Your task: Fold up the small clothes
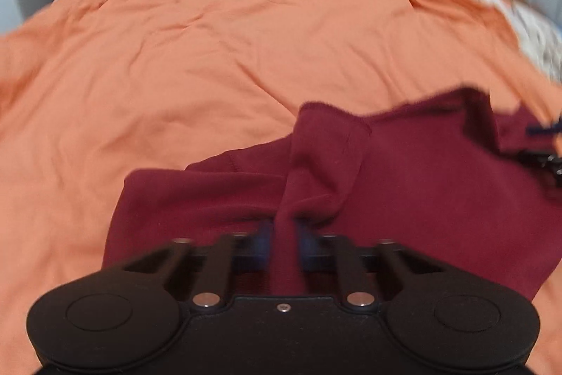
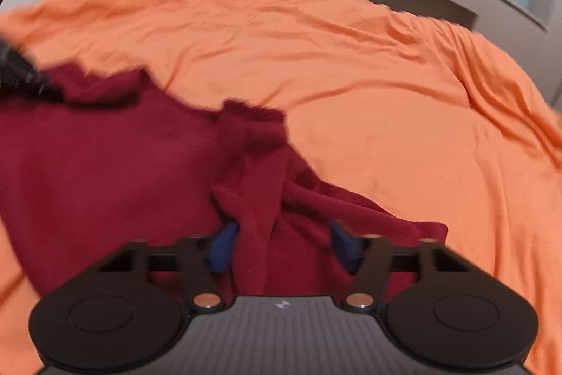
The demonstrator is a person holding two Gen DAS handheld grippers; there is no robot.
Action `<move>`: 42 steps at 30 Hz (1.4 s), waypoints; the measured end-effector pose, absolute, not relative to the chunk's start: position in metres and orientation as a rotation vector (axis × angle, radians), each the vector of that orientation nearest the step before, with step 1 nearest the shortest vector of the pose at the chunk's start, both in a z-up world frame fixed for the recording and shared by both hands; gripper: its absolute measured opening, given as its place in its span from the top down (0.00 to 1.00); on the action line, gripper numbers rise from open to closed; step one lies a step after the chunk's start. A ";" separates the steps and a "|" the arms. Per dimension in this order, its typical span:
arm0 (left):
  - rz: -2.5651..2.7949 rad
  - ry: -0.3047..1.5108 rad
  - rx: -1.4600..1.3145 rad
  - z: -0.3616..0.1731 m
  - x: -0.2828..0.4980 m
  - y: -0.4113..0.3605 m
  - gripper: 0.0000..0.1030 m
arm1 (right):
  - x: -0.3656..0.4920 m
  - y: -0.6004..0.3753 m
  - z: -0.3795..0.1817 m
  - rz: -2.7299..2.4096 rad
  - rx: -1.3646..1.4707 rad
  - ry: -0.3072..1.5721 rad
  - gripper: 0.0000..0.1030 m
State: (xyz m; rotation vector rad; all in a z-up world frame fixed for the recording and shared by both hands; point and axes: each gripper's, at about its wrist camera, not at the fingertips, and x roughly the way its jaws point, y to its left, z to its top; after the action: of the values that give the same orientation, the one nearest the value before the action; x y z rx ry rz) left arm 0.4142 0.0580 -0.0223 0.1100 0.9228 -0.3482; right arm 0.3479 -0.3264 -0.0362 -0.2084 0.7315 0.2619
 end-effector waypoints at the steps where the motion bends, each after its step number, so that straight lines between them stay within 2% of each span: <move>1: -0.328 0.913 0.072 -0.022 0.413 0.063 0.90 | 0.351 -0.334 -0.035 0.245 -0.156 0.726 0.74; 2: -0.309 0.907 0.028 -0.022 0.412 0.069 0.93 | 0.353 -0.344 -0.035 0.219 -0.092 0.726 0.84; 5: -0.251 0.892 -0.126 -0.027 0.410 0.093 0.94 | 0.355 -0.372 -0.039 0.150 0.106 0.728 0.99; 9: -0.198 0.907 -0.304 -0.040 0.409 0.120 0.94 | 0.351 -0.407 -0.050 0.058 0.297 0.745 1.00; 12: -0.181 0.899 -0.305 -0.040 0.407 0.122 0.89 | 0.345 -0.414 -0.052 0.057 0.304 0.745 0.97; 13: -0.175 0.894 -0.306 -0.039 0.407 0.121 0.86 | 0.343 -0.414 -0.049 0.057 0.292 0.739 0.94; 15: -0.162 0.881 -0.295 -0.034 0.404 0.120 0.76 | 0.338 -0.408 -0.043 0.054 0.250 0.723 0.78; 17: -0.152 0.853 -0.274 -0.026 0.397 0.115 0.52 | 0.331 -0.397 -0.034 0.060 0.192 0.696 0.44; 18: -0.147 0.837 -0.262 -0.022 0.394 0.113 0.44 | 0.327 -0.392 -0.030 0.061 0.161 0.682 0.39; 19: -0.134 0.820 -0.251 -0.017 0.389 0.114 0.30 | 0.322 -0.386 -0.026 0.069 0.127 0.663 0.33; 20: -0.117 0.803 -0.242 -0.012 0.383 0.115 0.21 | 0.321 -0.377 -0.021 0.075 0.095 0.649 0.27; 21: -0.101 0.786 -0.233 -0.008 0.378 0.115 0.18 | 0.317 -0.370 -0.016 0.077 0.068 0.636 0.23; 23: -0.070 0.763 -0.224 0.000 0.367 0.116 0.02 | 0.309 -0.355 -0.008 0.083 0.027 0.605 0.08; 26: -0.016 0.737 -0.221 0.009 0.350 0.121 0.01 | 0.296 -0.337 0.002 0.088 -0.006 0.566 0.00; 38: -0.088 0.805 -0.414 -0.008 0.308 0.128 0.01 | 0.272 -0.246 -0.001 0.108 -0.014 0.545 0.00; 42: -0.084 0.805 -0.382 -0.013 0.309 0.117 0.01 | 0.268 -0.215 -0.016 0.070 -0.081 0.561 0.00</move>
State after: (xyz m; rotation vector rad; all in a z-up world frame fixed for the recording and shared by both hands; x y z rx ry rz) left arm 0.3088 0.1165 -0.0127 -0.3824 0.8047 -0.0842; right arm 0.2684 -0.2153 -0.0163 -0.0813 0.5605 0.0699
